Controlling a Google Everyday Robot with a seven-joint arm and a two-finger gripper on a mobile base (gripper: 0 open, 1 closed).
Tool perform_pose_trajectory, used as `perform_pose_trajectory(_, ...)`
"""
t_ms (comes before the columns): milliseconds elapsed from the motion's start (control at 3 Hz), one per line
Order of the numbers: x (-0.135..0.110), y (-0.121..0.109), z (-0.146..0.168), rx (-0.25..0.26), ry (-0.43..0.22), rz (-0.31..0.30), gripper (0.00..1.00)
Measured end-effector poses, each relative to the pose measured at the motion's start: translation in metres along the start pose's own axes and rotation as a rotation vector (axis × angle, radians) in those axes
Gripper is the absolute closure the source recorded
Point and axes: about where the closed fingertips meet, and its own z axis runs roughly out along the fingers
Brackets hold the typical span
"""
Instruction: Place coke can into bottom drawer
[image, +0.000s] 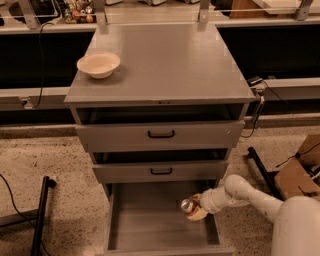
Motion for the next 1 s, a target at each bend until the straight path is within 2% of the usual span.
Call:
perform_pose_trajectory(333, 0.012, 0.013, 0.03, -0.029, -0.025, -0.036, 1.0)
perform_pose_trajectory(667, 0.019, 0.021, 0.051, -0.054, -0.002, -0.064, 0.82)
perform_pose_trajectory(1000, 0.036, 0.022, 0.069, -0.084, 0.031, -0.04, 0.59)
